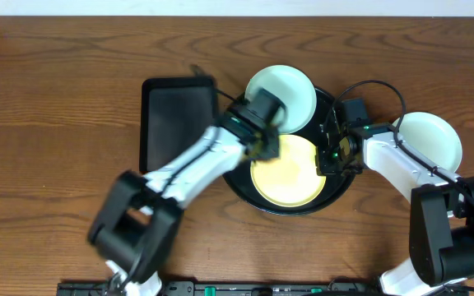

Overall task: Clean dirty plates on tray and stack at the side
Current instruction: 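Scrub the yellow plate with the sponge while the right gripper holds it, then return the sponge with the left gripper to the black rectangular tray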

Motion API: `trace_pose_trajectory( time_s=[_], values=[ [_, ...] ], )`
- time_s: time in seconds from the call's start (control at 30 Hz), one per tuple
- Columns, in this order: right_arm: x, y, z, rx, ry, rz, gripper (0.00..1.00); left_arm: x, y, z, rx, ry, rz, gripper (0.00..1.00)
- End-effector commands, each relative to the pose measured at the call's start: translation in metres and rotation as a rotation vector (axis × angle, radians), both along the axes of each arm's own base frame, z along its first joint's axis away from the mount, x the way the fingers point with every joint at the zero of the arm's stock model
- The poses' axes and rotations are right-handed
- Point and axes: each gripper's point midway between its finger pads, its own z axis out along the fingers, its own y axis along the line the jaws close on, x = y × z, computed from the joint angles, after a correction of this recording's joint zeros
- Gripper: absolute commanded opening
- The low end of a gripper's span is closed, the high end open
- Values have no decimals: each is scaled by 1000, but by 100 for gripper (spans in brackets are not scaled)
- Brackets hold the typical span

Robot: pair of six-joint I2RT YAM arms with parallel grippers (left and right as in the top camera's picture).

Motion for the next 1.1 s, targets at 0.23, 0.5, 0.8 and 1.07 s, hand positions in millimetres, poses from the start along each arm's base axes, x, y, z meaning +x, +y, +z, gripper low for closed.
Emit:
trace_pose_trajectory(
  time_s=[0.23, 0.5, 0.8, 1.07],
  values=[
    [-6, -16, -17, -104, 29, -9, 1, 7, 38, -39, 341, -102, -28, 8],
    [-5, -16, -17, -104, 26, -7, 1, 26, 51, -6, 426, -239, -55, 8],
    [-5, -16, -17, -105, 26, -3, 1, 30, 96, 74, 480, -375, 65, 8],
    [-5, -15, -17, -106, 21, 24, 1, 22, 179, 37, 398, -91, 293, 8]
  ],
)
